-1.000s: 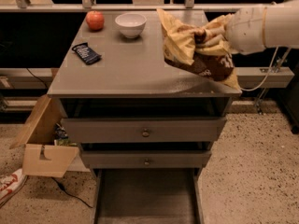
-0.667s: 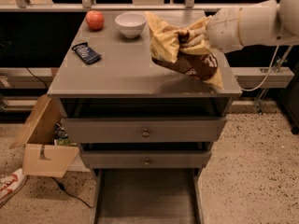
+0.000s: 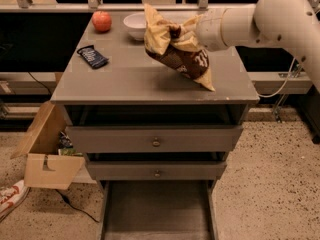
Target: Pick brown chip bag from bottom drawer and place on counter
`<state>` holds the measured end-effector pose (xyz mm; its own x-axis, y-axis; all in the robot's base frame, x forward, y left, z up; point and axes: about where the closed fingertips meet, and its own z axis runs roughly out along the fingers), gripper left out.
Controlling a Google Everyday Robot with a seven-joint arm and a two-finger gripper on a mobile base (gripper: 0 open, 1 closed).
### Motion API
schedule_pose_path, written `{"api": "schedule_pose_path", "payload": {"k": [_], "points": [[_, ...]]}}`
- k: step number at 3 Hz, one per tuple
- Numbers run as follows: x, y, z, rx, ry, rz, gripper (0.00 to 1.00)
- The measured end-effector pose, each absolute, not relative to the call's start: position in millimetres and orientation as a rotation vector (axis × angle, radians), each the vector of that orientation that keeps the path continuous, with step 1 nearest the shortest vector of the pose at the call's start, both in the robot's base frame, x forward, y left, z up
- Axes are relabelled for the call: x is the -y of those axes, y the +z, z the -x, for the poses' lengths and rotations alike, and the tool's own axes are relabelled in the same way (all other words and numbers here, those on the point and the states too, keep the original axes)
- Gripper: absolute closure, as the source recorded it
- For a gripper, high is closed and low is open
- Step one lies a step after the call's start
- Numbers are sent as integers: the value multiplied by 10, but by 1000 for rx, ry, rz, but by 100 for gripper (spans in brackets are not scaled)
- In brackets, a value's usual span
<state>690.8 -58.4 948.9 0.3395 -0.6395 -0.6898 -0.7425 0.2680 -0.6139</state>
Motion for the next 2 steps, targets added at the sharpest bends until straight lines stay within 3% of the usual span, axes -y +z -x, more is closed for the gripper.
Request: {"api": "schedule_pose_path", "payload": {"k": [2], "points": [[554,9514,-6941,-1355,110,1409,57]]}}
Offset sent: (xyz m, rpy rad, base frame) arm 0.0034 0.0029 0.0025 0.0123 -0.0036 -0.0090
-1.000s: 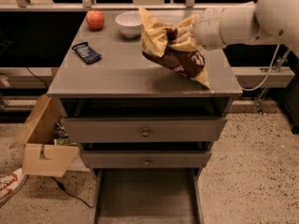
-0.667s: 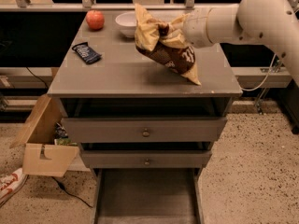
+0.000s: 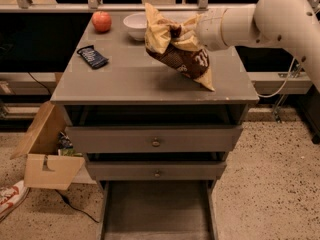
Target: Pick brown chip bag from bottom drawer and place on counter
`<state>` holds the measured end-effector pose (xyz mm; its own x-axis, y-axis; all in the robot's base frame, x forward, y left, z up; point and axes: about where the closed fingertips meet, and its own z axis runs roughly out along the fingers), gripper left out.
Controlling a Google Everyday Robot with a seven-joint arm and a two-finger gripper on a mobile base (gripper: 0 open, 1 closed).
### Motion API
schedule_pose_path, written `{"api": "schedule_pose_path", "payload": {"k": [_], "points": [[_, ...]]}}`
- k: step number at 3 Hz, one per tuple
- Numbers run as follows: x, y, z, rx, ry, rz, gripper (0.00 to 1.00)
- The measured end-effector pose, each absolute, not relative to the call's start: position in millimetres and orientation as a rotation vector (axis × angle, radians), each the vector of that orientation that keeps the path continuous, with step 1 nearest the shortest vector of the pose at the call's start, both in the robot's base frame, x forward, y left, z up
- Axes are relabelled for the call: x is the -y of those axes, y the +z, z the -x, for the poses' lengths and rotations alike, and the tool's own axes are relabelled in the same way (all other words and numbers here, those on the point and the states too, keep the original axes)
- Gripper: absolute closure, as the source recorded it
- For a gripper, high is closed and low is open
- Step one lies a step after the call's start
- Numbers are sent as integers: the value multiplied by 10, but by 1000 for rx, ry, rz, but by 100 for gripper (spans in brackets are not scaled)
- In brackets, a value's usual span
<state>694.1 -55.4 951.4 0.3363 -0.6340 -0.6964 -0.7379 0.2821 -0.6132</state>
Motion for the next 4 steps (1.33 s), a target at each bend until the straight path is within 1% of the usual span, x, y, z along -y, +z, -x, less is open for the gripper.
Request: {"api": "schedule_pose_path", "payload": {"k": [2,3,4], "points": [[547,9529,-6973,-1351,112,1384,11],[610,9623,-7089,-1350,101,1332,0],[961,9832,-7057,-1384,43,1262,0]]}}
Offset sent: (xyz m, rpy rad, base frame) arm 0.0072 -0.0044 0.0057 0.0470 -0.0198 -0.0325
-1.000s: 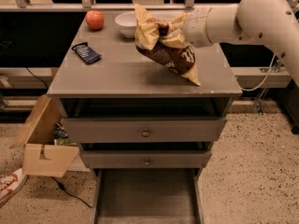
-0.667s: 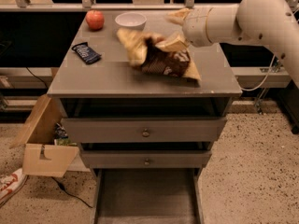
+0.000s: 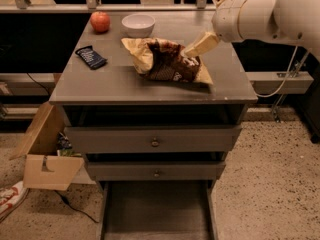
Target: Pick brown chip bag from bottom drawer and place on counter
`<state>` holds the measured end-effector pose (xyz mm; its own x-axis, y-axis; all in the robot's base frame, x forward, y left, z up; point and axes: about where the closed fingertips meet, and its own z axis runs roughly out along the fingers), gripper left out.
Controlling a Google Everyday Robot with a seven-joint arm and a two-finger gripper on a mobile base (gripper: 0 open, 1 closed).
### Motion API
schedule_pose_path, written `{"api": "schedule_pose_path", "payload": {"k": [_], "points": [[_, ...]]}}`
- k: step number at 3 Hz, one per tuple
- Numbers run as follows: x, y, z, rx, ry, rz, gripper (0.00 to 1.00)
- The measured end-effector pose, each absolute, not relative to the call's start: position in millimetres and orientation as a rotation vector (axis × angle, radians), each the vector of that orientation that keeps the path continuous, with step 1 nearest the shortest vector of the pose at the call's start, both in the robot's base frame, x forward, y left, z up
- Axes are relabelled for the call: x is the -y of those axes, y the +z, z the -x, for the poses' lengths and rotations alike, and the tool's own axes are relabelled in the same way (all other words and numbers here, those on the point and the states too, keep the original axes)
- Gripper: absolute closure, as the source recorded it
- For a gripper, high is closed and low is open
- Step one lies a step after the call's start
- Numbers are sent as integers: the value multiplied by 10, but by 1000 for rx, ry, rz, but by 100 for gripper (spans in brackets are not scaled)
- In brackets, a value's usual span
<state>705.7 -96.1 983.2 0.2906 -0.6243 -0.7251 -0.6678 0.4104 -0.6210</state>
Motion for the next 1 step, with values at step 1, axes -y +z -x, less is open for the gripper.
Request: {"api": "schedule_pose_path", "payload": {"k": [1], "points": [[1378,10150,-6841,-1407,-34,1177,0]]}}
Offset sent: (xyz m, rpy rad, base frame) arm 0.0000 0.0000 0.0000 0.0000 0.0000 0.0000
